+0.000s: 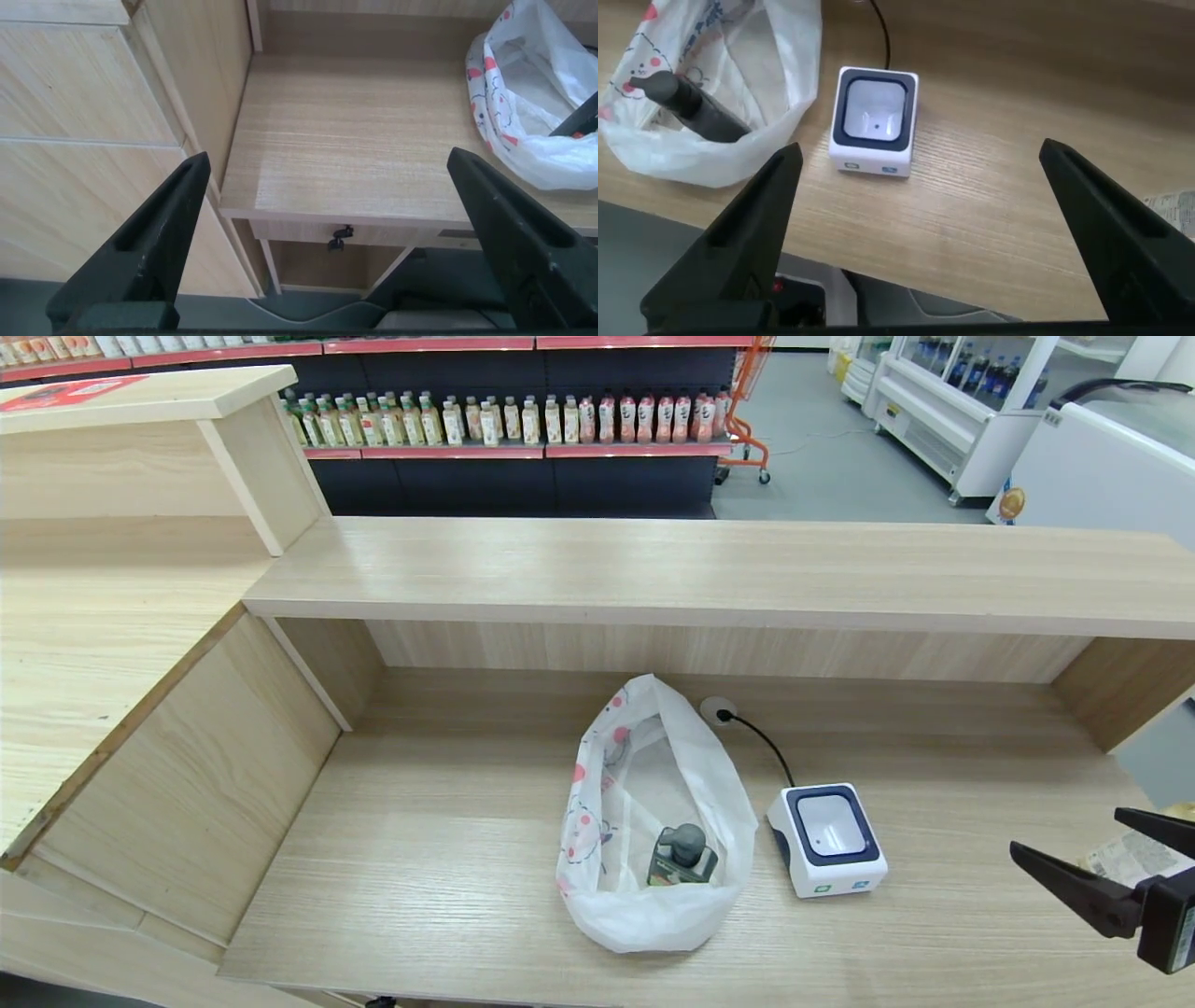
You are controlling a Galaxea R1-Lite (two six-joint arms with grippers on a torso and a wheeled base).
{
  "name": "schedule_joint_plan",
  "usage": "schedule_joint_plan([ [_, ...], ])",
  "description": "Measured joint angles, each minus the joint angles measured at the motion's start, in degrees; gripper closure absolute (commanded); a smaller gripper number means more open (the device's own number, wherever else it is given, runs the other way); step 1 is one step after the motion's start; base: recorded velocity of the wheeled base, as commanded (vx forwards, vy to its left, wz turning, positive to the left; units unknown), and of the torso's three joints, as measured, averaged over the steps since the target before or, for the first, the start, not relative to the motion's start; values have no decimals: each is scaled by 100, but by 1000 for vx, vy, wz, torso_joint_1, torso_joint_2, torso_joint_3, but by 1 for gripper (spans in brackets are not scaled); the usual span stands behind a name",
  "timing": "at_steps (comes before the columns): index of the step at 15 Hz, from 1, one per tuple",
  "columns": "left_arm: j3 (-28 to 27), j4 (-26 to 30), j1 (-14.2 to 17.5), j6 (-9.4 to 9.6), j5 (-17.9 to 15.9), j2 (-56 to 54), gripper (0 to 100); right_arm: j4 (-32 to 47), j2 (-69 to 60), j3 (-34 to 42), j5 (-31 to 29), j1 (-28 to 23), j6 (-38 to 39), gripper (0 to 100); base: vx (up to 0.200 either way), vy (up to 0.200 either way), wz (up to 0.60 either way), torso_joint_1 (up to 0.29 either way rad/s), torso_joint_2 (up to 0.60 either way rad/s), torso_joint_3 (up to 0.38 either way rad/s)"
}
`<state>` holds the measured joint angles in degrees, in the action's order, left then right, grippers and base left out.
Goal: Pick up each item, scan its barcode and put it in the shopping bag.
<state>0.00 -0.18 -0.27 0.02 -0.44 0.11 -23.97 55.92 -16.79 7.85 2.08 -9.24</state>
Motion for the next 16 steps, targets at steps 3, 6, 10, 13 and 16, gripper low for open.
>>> schedule_joint_plan([
  [3, 0, 9, 0, -23, 1, 0, 0, -4, -40, 39, 0, -29, 38, 0, -67, -67, 0, 7, 1, 1],
  [6, 0, 9, -11, -23, 1, 0, 0, 10, -112, 160, -5, -33, 38, 0, 0, -67, 0, 6, 1, -1],
  [10, 0, 7, -11, -2, 6, 0, 0, 0, -184, 301, -11, -52, 38, 0, 0, -200, 0, 3, 5, -2],
  [13, 0, 5, 2, -2, -2, 0, 0, 155, -187, 343, -22, -182, 38, 0, 0, -200, 0, 4, 2, 1],
  [16, 0, 2, 0, -2, 0, 0, 0, 284, -197, 351, -9, -230, 38, 0, 0, -200, 0, -1, 1, -1],
])
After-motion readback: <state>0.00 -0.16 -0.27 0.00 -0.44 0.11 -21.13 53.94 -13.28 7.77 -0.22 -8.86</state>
